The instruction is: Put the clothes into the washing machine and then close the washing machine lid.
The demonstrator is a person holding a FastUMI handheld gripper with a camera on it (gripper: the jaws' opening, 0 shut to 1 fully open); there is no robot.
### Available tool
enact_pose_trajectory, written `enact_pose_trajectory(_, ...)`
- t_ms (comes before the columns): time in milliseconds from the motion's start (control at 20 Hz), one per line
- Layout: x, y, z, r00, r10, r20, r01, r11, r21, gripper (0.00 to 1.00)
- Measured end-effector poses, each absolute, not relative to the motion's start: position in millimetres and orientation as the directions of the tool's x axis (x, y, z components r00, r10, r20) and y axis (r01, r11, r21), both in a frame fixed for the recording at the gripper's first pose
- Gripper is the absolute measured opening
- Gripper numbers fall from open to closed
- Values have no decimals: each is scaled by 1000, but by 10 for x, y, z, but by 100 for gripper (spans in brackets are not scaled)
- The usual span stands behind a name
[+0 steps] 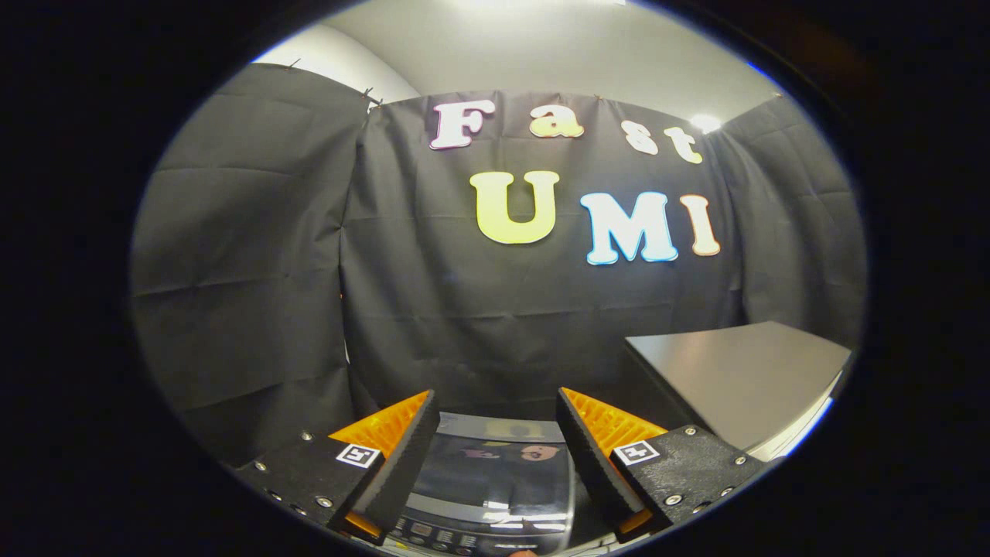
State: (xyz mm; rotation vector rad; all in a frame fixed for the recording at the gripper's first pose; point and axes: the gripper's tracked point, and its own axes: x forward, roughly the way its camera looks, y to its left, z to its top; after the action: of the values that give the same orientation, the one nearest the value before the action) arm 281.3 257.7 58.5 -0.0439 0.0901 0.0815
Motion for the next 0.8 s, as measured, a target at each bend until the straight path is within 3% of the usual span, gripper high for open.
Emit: enact_pose_trajectory(800,1408,906,1097,1000,5,-23,-5,1000,-5,94)
